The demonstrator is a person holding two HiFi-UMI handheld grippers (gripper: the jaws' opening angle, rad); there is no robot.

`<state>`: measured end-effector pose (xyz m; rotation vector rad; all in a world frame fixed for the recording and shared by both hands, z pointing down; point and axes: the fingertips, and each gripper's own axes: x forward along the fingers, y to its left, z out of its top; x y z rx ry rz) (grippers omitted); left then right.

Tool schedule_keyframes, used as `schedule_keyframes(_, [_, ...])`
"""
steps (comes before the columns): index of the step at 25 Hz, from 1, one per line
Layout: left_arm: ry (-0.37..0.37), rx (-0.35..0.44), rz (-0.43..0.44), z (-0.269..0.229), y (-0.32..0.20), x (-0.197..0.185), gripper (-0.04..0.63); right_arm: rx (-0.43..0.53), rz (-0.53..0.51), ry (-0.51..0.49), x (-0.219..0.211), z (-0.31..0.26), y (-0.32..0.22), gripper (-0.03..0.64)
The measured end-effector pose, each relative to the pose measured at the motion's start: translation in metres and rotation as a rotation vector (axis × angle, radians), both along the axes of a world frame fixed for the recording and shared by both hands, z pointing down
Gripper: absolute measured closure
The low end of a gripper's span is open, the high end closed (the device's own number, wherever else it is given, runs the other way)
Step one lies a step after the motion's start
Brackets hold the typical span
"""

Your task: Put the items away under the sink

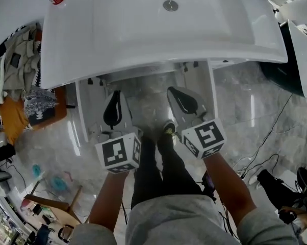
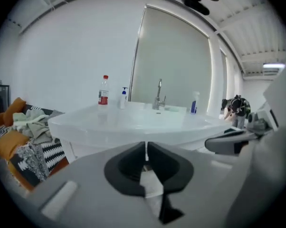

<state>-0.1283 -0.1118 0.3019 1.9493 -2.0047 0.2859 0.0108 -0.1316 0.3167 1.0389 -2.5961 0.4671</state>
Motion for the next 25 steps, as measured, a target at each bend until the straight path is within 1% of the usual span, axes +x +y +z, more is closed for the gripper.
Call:
schedule_keyframes(3, [0.027,0.014,0.056,-0.042,0.015,0.019,0.581,0.047,-0.041,0.037,0.026,-0.051,0.013,0.618])
schedule_keyframes(6, [0.034,0.004,0.124,-0.069,0.034,0.037,0.583,0.063,-0.031,0.033,0.056,-0.092,0.023,0.618])
schedule_keyframes(10, [0.018,-0.018,0.164,-0.095,0.062,0.051,0.583,0.072,-0.007,0.044,0.092,-0.127,0.04,0.618])
schedule_keyframes(14, [0.022,-0.035,0.178,-0.113,0.084,0.061,0.583,0.081,0.009,0.04,0.116,-0.149,0.055,0.618])
schedule_keyframes(18, [0.033,-0.032,0.154,-0.13,0.101,0.071,0.583,0.084,0.02,0.026,0.134,-0.165,0.071,0.618])
schedule_keyframes(21, [0.055,-0.01,0.144,-0.148,0.106,0.079,0.583,0.114,0.014,0.013,0.135,-0.172,0.078,0.618])
schedule_keyframes(25, [0.073,0.033,0.163,-0.168,0.11,0.094,0.583,0.143,-0.028,0.002,0.124,-0.175,0.089,0.618])
